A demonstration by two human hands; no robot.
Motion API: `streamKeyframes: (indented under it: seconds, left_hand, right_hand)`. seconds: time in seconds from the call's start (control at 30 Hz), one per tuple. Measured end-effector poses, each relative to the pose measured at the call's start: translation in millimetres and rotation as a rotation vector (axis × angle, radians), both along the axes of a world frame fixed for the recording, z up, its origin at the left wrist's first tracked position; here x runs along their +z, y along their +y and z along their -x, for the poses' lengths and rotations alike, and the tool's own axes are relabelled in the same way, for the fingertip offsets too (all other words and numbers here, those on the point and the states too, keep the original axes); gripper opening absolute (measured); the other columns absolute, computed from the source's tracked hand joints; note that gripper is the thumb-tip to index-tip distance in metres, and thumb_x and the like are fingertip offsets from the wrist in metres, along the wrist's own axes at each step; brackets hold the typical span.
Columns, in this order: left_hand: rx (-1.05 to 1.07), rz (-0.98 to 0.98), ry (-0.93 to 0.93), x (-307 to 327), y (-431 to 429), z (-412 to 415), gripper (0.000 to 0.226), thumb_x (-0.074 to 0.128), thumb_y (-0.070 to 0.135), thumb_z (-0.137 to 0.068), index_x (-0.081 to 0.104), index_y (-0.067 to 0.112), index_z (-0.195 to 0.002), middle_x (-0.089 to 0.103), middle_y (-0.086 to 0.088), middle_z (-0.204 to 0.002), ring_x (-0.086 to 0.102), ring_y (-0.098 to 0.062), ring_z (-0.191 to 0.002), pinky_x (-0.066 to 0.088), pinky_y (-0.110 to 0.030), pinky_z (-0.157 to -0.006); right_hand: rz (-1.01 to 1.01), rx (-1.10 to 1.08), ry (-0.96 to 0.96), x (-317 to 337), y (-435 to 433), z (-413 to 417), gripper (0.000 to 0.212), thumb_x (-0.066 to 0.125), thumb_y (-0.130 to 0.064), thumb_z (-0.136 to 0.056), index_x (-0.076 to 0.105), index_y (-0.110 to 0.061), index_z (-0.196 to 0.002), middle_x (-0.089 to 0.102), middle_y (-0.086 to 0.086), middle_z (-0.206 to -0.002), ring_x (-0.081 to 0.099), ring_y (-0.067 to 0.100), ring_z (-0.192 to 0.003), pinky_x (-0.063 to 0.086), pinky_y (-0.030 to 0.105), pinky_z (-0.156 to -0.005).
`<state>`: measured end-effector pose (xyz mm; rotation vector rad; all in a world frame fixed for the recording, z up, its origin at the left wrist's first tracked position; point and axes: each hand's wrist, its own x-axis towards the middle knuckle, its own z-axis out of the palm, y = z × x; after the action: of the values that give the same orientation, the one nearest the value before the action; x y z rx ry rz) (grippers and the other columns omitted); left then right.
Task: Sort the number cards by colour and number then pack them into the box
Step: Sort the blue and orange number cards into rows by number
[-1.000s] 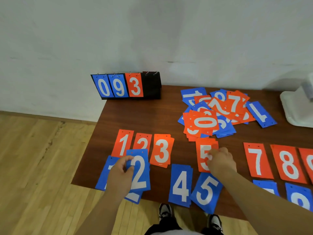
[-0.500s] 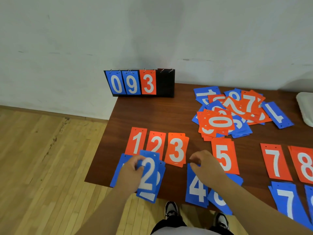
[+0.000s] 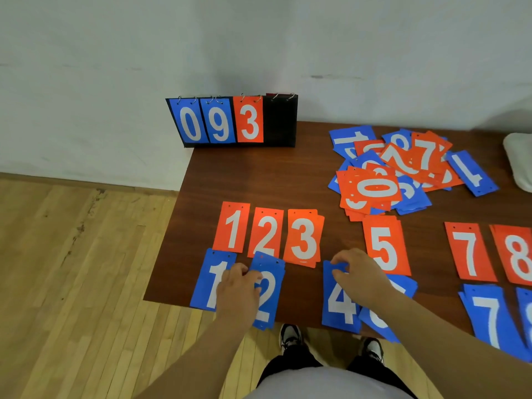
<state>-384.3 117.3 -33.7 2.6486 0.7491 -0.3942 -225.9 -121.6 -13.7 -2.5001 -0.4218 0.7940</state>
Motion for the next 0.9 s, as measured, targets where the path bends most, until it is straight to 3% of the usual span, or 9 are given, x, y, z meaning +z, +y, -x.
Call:
streamKeyframes:
  seconds: [0.1, 0.23, 0.33, 0.43, 0.6, 0.73, 0.9]
  left_hand:
    - [0.018, 0.015, -0.004, 5.6, 0.4, -5.1, 0.032, 0.058, 0.041, -0.1, 0.056, 0.035, -0.131, 0.048, 0.008, -0.126, 0.045, -0.012, -0.114, 0.046, -0.023, -0.091]
    - [0.024, 0.067, -0.111, 18.5, 0.0, -25.7, 0.043, 0.055, 0.047, -0.1, 0.051, 0.031, -0.139, 0.049, 0.006, -0.132, 0.046, -0.015, -0.123, 0.045, -0.029, -0.099]
    - [0.016, 0.087, -0.179, 31.2, -3.2, -53.5, 0.051, 0.057, 0.055, -0.096, 0.05, 0.03, -0.14, 0.05, 0.004, -0.134, 0.047, -0.017, -0.126, 0.046, -0.032, -0.1]
    - [0.031, 0.12, -0.209, 44.3, -15.2, -89.2, 0.058, 0.062, 0.056, -0.093, 0.049, 0.029, -0.142, 0.049, 0.004, -0.138, 0.047, -0.017, -0.128, 0.048, -0.034, -0.102]
    - [-0.011, 0.138, -0.222, 57.0, -43.7, -155.9, 0.062, 0.066, 0.053, -0.09, 0.048, 0.029, -0.144, 0.049, 0.0, -0.139, 0.047, -0.022, -0.131, 0.047, -0.036, -0.102]
    - [-0.068, 0.119, -0.176, 63.3, -73.4, -208.7, 0.065, 0.067, 0.053, -0.09, 0.043, 0.032, -0.147, 0.045, 0.0, -0.146, 0.043, -0.023, -0.135, 0.046, -0.039, -0.104]
    - [-0.129, 0.192, -0.131, 55.9, -107.2, -274.7, 0.077, 0.071, 0.054, -0.088, 0.035, 0.031, -0.152, 0.038, 0.0, -0.153, 0.038, -0.024, -0.14, 0.043, -0.043, -0.11]
  right_hand:
    - [0.014, -0.007, -0.012, 1.6, -2.2, -3.9, 0.02, 0.066, -0.029, -0.094, 0.062, -0.034, -0.113, 0.057, -0.009, -0.122, 0.058, 0.01, -0.103, 0.05, 0.018, -0.067]
    - [0.015, -0.042, -0.044, 14.3, -10.2, -15.0, 0.04, 0.07, -0.03, -0.093, 0.057, -0.03, -0.13, 0.055, -0.006, -0.133, 0.057, 0.012, -0.111, 0.051, 0.022, -0.079]
    - [0.014, -0.107, -0.069, 24.6, -25.1, -29.8, 0.051, 0.072, -0.036, -0.09, 0.053, -0.031, -0.137, 0.053, -0.005, -0.134, 0.056, 0.014, -0.108, 0.052, 0.026, -0.078]
    - [0.016, -0.179, -0.092, 32.5, -49.5, -52.0, 0.055, 0.073, -0.037, -0.088, 0.052, -0.029, -0.138, 0.052, -0.002, -0.135, 0.057, 0.02, -0.115, 0.055, 0.037, -0.089]
    - [0.02, -0.244, -0.134, 42.3, -97.0, -99.3, 0.051, 0.071, -0.046, -0.078, 0.059, -0.031, -0.125, 0.061, 0.0, -0.123, 0.06, 0.018, -0.105, 0.054, 0.036, -0.086]
    - [0.053, -0.336, -0.153, 50.6, -133.6, -142.1, 0.063, 0.079, -0.033, -0.082, 0.055, -0.016, -0.138, 0.055, 0.011, -0.131, 0.058, 0.03, -0.117, 0.05, 0.042, -0.099]
    - [0.075, -0.425, -0.135, 40.0, -182.5, -209.3, 0.066, 0.081, -0.034, -0.079, 0.056, -0.015, -0.137, 0.056, 0.014, -0.13, 0.065, 0.033, -0.106, 0.055, 0.048, -0.093]
